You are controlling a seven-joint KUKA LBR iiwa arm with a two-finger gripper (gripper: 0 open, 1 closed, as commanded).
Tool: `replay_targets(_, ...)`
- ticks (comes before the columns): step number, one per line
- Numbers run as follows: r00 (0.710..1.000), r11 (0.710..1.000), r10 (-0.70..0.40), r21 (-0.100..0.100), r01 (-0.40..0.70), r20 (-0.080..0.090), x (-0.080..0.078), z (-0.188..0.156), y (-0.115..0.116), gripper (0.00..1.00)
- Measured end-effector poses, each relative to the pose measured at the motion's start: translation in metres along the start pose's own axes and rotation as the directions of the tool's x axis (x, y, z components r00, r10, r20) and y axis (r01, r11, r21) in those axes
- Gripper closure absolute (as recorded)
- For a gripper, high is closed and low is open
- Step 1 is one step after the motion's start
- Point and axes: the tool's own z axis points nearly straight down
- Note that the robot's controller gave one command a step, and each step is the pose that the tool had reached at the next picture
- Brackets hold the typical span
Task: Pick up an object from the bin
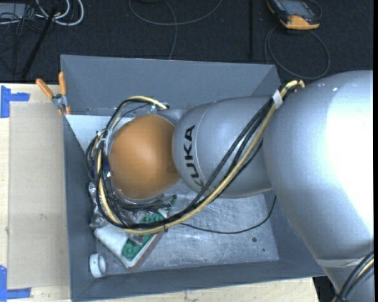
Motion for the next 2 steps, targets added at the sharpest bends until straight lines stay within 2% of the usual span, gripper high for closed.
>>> replay_targets(1,0.706,0.706,-0.709,0.004,0.709,0.001,0.0038,-0.0013,-0.0028,1.00)
replay_targets(2,0.705,0.705,-0.710,0.004,0.710,0.004,0.0036,-0.0005,-0.0018,0.00)
